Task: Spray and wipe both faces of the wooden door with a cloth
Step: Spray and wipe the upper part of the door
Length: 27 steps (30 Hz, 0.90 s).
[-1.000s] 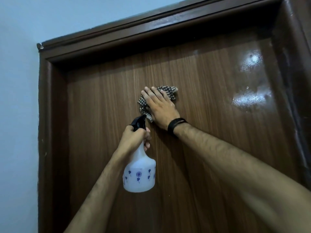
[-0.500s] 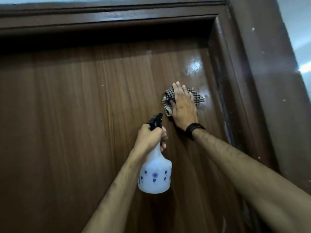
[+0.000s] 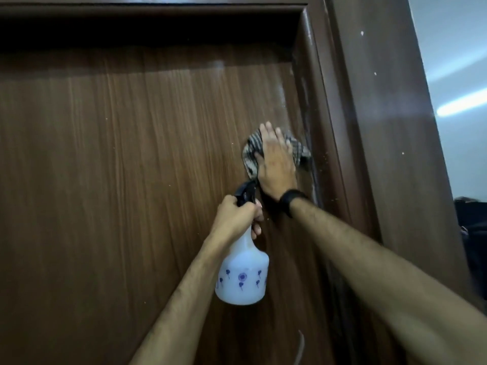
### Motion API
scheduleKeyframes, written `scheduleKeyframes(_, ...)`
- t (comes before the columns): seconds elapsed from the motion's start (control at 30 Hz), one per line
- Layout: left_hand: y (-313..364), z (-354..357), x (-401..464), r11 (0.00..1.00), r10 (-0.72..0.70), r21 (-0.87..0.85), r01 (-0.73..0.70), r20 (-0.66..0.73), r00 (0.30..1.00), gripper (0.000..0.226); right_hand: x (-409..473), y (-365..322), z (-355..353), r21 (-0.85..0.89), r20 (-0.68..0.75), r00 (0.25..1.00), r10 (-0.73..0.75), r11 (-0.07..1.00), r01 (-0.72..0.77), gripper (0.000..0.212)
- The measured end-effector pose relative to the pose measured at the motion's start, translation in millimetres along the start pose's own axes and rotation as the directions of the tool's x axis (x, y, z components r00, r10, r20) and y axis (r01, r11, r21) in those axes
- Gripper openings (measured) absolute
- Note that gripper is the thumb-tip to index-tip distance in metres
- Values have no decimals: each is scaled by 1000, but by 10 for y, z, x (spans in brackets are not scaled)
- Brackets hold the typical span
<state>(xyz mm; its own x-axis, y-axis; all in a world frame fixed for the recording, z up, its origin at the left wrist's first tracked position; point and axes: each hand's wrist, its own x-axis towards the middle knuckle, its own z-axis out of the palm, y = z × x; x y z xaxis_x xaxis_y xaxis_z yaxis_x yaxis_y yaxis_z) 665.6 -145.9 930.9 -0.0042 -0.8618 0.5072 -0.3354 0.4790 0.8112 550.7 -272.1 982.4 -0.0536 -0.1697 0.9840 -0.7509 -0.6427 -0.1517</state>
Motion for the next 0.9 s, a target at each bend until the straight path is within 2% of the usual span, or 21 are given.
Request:
scheduleKeyframes(0.1,82,111,58,1000,-2,-4,2,-24,1000,11,362,132,-99,5,9,999,-32,999,32,60)
scheduleKeyframes(0.17,81,197,50,1000,-6,-5,5,-31,1000,11,282,231,-80,21,-16,999,-39,999,39,60)
scheduleKeyframes(0.27,-11,327,-1,999,-32,-21,31,-40,999,11,-246,364,-28,102,-81,996,47,994,-39,63)
scheduleKeyframes(0.4,-140,452,-75,996,-84,-49,80,-87,993,12,-1333,473,-10,146,-27,996,86,986,-81,66)
scheduleKeyframes(0.5,-199,517,-101,995,-101,-33,98,-120,988,20,-1721,540,4,122,0,995,97,988,-96,65)
scheduleKeyframes(0.6,-178,587,-130,994,-104,-48,98,-152,983,16,-1372,519,-12,184,-35,992,125,976,-116,68)
scheduleKeyframes(0.77,-46,598,-114,996,-84,-24,81,-174,981,11,-16,346,-11,229,-177,972,154,967,-111,64)
scheduleKeyframes(0.9,78,484,-62,999,-48,-15,46,-189,981,14,197,286,-18,142,-312,940,138,985,-97,48)
